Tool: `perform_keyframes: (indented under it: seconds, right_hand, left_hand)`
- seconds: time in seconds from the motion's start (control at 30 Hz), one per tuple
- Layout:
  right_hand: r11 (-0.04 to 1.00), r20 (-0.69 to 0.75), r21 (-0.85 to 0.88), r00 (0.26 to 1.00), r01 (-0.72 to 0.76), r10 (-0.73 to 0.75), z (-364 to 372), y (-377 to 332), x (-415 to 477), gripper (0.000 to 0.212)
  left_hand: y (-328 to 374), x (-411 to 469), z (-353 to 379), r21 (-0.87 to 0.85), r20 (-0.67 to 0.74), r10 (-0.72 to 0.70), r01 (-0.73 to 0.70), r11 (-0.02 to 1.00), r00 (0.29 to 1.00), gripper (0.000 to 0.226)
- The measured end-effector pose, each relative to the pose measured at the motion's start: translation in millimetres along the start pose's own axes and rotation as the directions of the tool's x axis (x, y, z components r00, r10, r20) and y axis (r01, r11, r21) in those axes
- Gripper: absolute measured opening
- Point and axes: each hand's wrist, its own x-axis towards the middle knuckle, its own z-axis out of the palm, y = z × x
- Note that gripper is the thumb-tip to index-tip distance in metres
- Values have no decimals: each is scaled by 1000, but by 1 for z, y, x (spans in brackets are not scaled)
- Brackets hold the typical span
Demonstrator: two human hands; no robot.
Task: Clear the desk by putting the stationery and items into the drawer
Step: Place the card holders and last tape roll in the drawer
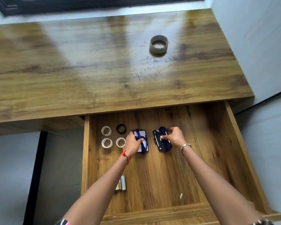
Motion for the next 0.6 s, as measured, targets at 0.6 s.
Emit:
perform_keyframes:
  seconds: [0.6]
  right_hand:
    - [849,-347,-234,775,473,-528,-91,-158,54,47]
  left_hand:
    - [106,87,-116,659,9,430,-329,677,903,96]
